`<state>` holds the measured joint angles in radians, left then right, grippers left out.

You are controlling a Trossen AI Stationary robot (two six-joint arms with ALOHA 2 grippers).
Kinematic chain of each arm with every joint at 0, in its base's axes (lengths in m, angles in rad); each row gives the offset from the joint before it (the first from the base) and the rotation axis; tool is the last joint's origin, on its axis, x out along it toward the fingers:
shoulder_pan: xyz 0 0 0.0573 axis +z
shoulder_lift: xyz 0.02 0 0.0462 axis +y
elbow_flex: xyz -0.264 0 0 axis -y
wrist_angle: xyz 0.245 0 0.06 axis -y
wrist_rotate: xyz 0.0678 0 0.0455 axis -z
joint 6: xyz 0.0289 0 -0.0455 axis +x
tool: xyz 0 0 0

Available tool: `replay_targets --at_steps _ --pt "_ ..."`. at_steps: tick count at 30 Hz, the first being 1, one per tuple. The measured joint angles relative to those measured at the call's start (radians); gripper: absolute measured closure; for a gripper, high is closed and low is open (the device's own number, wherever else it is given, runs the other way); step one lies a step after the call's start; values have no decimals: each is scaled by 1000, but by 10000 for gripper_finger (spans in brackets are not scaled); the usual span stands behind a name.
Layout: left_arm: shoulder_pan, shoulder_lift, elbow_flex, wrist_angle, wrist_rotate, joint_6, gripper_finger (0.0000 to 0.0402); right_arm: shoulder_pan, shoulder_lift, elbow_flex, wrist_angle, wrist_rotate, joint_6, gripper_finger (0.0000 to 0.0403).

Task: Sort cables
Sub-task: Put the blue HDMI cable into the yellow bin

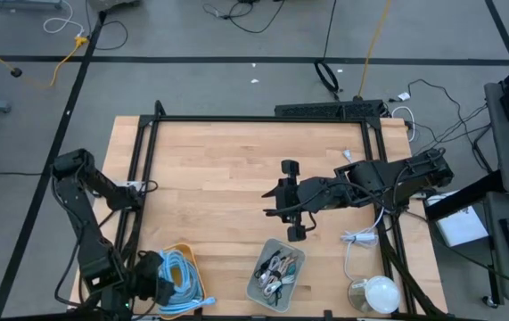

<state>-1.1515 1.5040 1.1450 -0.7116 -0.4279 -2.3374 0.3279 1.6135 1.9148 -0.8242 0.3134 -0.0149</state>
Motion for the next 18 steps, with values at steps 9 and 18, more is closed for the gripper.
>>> replay_targets --at_steps 9,18 --pt "0 0 0 36 -115 24 363 0 0 0 0 0 -3 261" --pt "-3 0 0 88 -200 35 363 0 0 0 10 0 -9 261"
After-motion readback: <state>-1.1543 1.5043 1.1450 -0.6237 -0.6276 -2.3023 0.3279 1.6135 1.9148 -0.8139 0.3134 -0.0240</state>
